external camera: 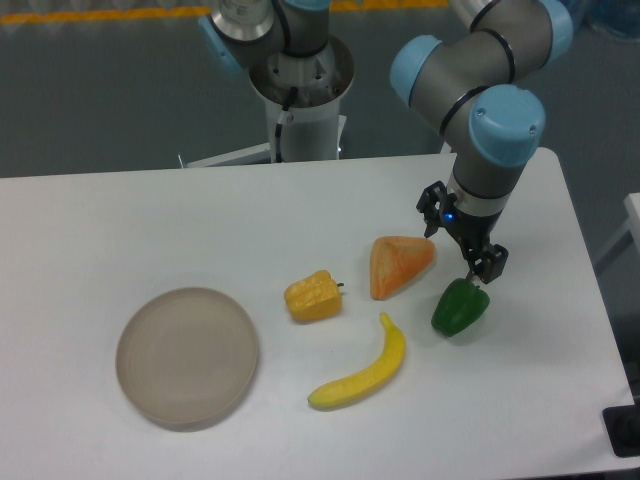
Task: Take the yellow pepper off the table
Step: 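Move the open gripper from the green pepper over the yellow pepper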
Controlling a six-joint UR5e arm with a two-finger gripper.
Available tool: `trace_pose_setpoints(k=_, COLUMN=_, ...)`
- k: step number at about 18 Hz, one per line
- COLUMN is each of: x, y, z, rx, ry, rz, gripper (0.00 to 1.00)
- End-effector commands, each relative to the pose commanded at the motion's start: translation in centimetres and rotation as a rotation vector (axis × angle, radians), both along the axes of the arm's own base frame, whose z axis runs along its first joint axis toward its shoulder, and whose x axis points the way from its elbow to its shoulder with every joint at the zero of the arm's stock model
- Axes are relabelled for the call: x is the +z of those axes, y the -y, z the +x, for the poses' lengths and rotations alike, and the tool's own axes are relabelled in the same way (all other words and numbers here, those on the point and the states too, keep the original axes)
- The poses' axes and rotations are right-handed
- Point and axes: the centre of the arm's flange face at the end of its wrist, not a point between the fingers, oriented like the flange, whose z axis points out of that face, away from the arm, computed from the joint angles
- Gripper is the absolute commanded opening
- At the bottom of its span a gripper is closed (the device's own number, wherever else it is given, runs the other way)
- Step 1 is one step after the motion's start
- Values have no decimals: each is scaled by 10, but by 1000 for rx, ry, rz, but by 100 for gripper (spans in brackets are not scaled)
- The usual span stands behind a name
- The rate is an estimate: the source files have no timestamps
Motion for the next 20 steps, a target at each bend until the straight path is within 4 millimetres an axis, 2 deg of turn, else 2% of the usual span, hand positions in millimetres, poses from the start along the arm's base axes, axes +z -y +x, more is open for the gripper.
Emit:
trace_pose_setpoints(k=8, x=-2, y=-1, z=4, rx=-3, ry=12, rz=5, gripper=100)
trace_pose_setpoints(k=13, x=-14, y=-17, z=54, rx=-68, ry=27, rz=-15, gripper=100)
trace_pose_setpoints(k=15, x=-12, y=-19, z=71, rx=-91, ry=34, rz=-7, gripper=100)
trace_pose_setpoints(k=20, x=-43, y=-23, z=130, rx=-133, ry=69, rz=-50, gripper=100)
